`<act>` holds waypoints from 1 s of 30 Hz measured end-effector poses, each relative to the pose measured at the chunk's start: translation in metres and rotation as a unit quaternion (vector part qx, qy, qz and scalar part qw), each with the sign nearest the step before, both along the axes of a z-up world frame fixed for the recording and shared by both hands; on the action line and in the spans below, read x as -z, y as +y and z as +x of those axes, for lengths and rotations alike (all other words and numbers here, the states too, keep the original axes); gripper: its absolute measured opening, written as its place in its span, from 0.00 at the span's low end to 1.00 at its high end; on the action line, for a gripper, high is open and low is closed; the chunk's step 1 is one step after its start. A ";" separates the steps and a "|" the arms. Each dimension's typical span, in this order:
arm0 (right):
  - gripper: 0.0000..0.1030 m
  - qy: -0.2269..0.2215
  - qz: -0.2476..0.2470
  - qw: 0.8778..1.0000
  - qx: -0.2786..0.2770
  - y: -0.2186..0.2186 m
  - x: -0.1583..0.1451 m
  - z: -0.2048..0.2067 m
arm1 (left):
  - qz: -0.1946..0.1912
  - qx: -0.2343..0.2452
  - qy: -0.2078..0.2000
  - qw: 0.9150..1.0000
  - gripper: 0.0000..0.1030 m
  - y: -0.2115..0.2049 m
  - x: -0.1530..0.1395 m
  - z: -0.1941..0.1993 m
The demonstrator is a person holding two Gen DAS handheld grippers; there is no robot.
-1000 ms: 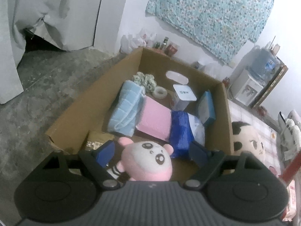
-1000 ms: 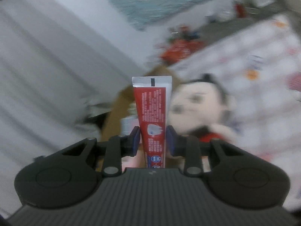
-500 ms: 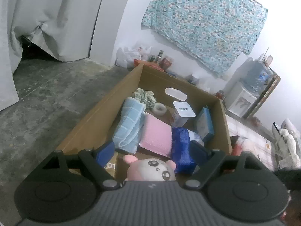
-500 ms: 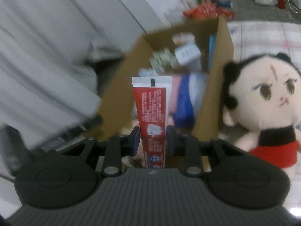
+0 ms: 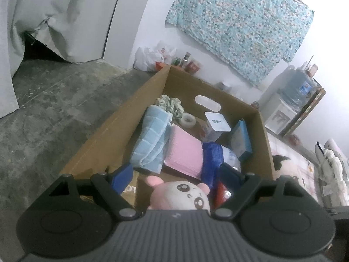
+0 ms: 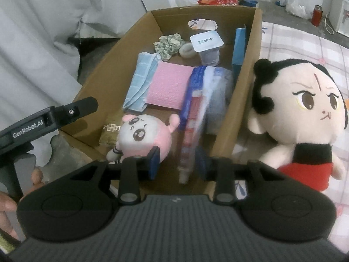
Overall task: Organize soft objects
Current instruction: 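Carry the toothpaste tube into the box with the right tool and open it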
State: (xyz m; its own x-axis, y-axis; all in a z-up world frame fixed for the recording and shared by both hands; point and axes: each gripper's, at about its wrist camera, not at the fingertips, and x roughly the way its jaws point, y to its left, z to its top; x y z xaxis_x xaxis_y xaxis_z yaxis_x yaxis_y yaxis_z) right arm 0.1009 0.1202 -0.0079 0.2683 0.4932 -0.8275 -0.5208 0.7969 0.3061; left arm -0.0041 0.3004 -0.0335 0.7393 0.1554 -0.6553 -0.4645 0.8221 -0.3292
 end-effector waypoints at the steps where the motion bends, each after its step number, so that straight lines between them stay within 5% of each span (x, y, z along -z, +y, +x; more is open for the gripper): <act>1: 0.34 -0.002 0.000 1.000 0.000 -0.003 -0.001 0.000 | 0.000 0.000 0.000 1.000 0.85 -0.001 0.000 0.000; 6: 0.34 -0.037 -0.002 0.999 -0.023 -0.002 -0.008 -0.006 | 0.001 -0.003 -0.005 1.000 0.85 0.000 -0.001 -0.001; 10: 0.34 -0.120 -0.036 0.985 -0.118 0.016 -0.021 -0.014 | 0.003 -0.011 -0.018 1.000 0.85 0.006 -0.007 -0.007; 12: 0.34 -0.191 -0.075 0.959 -0.196 0.032 -0.026 -0.023 | 0.001 -0.015 -0.025 1.000 0.85 0.012 -0.009 -0.009; 14: 0.33 -0.262 -0.122 0.918 -0.272 0.049 -0.022 -0.030 | -0.002 -0.018 -0.029 0.999 0.85 0.015 -0.009 -0.010; 16: 0.32 -0.286 -0.153 0.888 -0.327 0.064 -0.014 -0.027 | -0.006 -0.018 -0.033 0.999 0.85 0.019 -0.008 -0.009; 23: 0.27 -0.183 -0.248 0.835 -0.455 0.116 0.040 0.011 | -0.005 -0.016 -0.029 0.999 0.85 0.022 0.002 -0.009; 30: 0.27 -0.091 -0.274 0.846 -0.449 0.148 0.066 0.043 | -0.017 -0.008 -0.023 1.000 0.85 0.026 0.010 -0.007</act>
